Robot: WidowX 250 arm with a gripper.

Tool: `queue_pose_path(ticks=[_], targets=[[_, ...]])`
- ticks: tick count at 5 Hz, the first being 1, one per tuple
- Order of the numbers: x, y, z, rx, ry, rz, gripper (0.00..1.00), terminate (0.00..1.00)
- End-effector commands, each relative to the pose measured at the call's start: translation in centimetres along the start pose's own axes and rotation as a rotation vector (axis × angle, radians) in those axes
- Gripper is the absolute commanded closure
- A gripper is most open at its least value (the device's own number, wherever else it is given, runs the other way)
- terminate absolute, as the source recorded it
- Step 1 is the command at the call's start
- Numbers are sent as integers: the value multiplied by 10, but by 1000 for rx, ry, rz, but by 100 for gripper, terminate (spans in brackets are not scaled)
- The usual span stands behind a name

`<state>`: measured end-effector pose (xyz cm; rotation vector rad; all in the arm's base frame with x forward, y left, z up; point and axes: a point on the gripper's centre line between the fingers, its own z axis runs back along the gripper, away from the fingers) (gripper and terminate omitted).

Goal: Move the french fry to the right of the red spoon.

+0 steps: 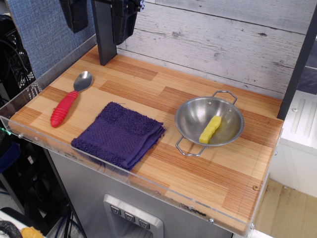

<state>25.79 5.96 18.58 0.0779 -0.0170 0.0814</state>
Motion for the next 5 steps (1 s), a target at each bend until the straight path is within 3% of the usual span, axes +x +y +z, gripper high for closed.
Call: queue_pose_path(ticks=[1,2,4,5], targets=[[0,0,0,0,0,0,0,0],[4,-22,-10,-13,18,-60,0,0],[22,-73,-34,-69,-58,-127,0,0],[37,-94,-66,-71,-40,-157,0,0]])
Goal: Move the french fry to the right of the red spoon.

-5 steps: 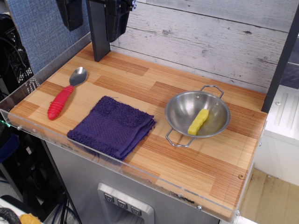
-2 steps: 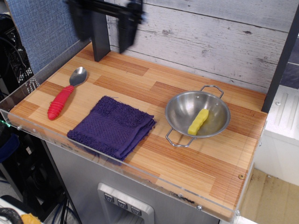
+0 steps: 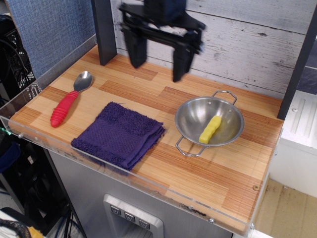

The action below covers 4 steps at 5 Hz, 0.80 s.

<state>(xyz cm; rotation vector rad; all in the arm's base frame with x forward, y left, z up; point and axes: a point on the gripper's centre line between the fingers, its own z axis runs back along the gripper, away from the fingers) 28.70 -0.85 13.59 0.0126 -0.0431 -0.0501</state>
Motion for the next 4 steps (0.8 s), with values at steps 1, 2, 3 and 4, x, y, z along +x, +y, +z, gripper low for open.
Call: queue_pose_path(ticks=[1,2,3,4], targets=[[34,-27,-48,3,-41,-39,0,0],[55,-30,-66,23,-78,-25,0,0],[65,-34,-81,24,-85,-24,0,0],[67,-40,-92,10,-88,-18,0,0]])
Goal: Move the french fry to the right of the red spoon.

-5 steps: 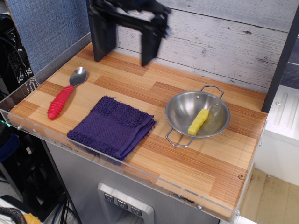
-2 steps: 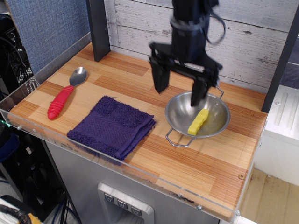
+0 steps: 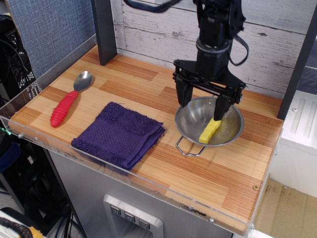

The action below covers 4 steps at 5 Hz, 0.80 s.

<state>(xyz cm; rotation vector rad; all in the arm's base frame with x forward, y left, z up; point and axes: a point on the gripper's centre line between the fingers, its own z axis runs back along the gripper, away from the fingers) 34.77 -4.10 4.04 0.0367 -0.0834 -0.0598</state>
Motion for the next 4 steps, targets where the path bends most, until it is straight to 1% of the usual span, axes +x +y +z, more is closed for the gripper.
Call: queue_pose_path(ticks=[1,2,3,4], targets=[[8,-12,-11,-13,-15,-21,0,0],[-2,-17,-17,-7,-4,-40,0,0],[-11,-19,-27,6,18,-53,0,0],[-14,-17,-26,13,19,-45,100,0]])
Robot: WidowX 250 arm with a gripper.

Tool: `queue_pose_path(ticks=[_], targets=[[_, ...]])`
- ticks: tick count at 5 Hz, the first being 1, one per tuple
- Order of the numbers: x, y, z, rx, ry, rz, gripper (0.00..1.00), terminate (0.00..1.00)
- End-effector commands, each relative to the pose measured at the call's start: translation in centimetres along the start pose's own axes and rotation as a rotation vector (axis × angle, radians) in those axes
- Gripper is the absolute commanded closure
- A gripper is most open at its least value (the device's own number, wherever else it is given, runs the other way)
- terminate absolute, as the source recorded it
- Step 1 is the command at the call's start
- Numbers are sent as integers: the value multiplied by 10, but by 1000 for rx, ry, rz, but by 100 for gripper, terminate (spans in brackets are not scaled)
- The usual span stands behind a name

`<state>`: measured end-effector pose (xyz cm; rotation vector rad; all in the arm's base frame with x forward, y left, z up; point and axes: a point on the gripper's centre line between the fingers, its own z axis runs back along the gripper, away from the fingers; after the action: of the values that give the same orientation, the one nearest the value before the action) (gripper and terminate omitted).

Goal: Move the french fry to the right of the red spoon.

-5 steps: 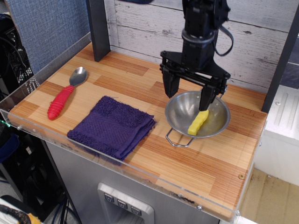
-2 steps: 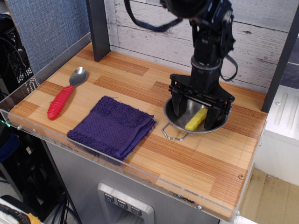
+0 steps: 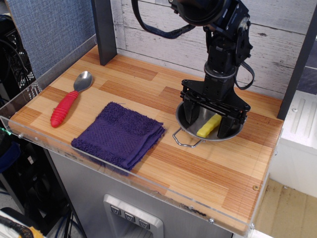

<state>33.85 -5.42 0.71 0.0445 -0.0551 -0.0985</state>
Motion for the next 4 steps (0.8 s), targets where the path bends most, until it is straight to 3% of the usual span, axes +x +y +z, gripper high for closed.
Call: queue_pose_path(ticks=[1,2,3,4], targets=[[1,2,34,-20,-36,1,100,0],[13,17,78,-95,-91,36,100,0],[30,55,118,-158,-132,103,100,0],[40,105,143,-91,-96,171,100,0]])
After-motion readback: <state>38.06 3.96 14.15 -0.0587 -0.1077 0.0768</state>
